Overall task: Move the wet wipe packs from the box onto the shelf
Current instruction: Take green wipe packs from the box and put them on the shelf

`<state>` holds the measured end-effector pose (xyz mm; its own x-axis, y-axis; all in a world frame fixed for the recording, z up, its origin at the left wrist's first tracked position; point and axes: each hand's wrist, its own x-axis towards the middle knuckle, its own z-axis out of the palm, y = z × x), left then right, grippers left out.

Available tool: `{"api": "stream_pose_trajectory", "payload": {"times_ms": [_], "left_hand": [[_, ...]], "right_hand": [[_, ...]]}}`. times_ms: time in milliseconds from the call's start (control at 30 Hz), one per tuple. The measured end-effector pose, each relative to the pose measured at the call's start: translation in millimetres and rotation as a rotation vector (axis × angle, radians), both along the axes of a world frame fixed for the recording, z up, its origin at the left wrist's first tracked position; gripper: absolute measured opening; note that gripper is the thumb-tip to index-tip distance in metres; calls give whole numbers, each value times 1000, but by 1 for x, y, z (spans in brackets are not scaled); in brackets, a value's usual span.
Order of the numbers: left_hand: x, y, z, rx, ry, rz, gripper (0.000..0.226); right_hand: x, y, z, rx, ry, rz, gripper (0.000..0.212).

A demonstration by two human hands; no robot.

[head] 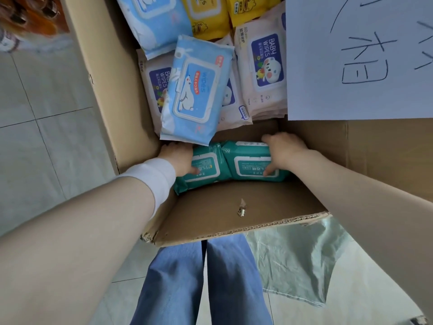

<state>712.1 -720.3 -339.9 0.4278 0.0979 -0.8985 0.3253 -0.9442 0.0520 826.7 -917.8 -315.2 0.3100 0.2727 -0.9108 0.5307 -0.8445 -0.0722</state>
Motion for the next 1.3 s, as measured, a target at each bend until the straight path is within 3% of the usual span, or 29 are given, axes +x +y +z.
{"api": "stream_pose_trajectory", "payload": {"times_ms": [133, 267, 433, 600, 767, 933, 1067, 1200, 1300], "left_hand": [[-3, 2, 1, -35, 4, -31, 95], [-5, -2, 18, -110, -63, 139, 85], [-5, -13, 45, -47, -118, 131, 69], [-4, -5, 80, -99, -65, 164, 74], [-9, 11, 128, -151, -23, 217, 61], [-21, 43, 198, -435, -43, 655, 43], [-38, 75, 258, -528, -113, 786, 42], [-61, 118, 325, -655, -220, 925, 23], [-79, 163, 382, -748, -313, 981, 42]], "right_hand": [[3, 4, 9, -11, 34, -41, 72], [-4, 10, 28, 24, -64, -19, 77], [-9, 15, 60, 20, -152, 44, 70], [-5, 13, 96, -7, -182, 51, 71], [-4, -4, 133, 47, -261, -101, 74], [-7, -25, 184, 164, -319, -347, 80], [-16, -29, 232, 326, -263, -654, 75], [-28, -4, 293, 486, -206, -840, 73], [-41, 39, 343, 590, -218, -854, 58]]}}
